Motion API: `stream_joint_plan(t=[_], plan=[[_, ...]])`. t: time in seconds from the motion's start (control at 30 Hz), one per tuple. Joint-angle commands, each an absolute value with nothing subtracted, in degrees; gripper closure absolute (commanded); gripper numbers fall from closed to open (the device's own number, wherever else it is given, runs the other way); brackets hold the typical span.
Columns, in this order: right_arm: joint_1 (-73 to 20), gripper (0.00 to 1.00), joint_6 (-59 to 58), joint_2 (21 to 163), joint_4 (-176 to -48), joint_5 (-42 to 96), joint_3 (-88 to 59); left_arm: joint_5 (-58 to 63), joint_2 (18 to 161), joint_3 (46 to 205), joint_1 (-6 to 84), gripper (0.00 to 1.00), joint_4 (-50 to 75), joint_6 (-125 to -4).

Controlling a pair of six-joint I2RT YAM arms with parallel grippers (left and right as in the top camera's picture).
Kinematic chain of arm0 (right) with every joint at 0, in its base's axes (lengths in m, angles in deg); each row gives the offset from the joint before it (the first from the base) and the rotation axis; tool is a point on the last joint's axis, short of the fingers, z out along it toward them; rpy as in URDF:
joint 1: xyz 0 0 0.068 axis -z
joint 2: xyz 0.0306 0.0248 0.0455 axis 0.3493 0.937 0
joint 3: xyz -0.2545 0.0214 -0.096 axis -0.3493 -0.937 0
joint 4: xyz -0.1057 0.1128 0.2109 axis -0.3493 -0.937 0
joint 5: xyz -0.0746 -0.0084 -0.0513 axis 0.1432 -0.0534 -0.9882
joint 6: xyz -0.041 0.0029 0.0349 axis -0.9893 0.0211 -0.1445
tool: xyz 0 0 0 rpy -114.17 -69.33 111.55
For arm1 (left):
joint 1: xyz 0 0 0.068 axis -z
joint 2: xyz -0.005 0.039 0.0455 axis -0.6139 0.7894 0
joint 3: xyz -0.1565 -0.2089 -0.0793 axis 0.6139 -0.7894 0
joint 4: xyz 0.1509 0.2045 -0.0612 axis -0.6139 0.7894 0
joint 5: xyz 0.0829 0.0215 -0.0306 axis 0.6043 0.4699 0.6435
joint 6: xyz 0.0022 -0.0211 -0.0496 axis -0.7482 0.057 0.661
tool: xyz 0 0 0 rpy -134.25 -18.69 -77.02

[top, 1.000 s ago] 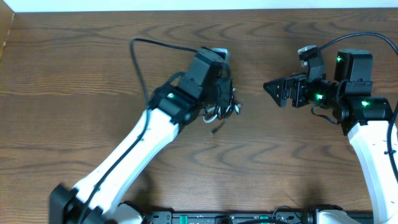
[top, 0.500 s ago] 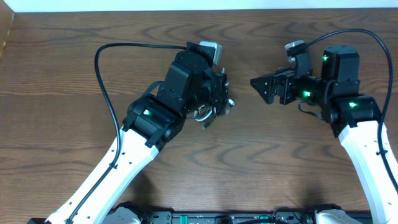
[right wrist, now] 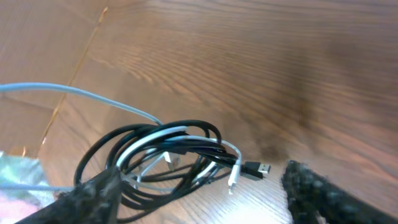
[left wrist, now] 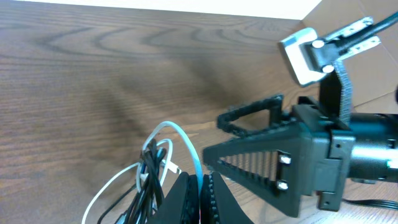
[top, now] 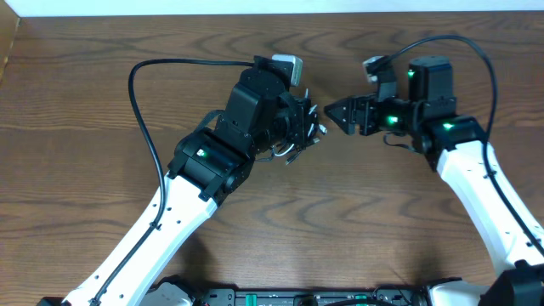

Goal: Untangle cables

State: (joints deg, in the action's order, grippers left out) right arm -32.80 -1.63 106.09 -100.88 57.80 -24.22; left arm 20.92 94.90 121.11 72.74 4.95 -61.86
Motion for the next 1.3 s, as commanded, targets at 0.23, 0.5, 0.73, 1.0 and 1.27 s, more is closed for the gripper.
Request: stream_joint_plan(t=[0.23,0.5,0.73,1.0,1.27], plan=[[-37.50,0.48,14.65,109.83,-94.89,59.70,-24.37,20.24,94.95,121.96,72.44,0.92,5.58,-61.51],[-38.66,0.61,22.15,112.21,-96.00,59.87,-24.37,20.44,94.97,121.96,72.44,0.93,5.67,-61.53],[-38.97,0.73,24.20,113.46,-95.65,59.92,-24.37,20.44,94.97,121.94,72.44,0.93,5.84,-61.53],[-39.82,0.99,25.21,113.59,-96.29,56.00,-24.37,20.50,96.22,121.94,72.39,0.93,6.04,-61.58],[-39.89,0.99,21.86,113.61,-101.86,46.28,-24.37,20.85,96.26,121.94,68.55,0.93,4.75,-61.51]])
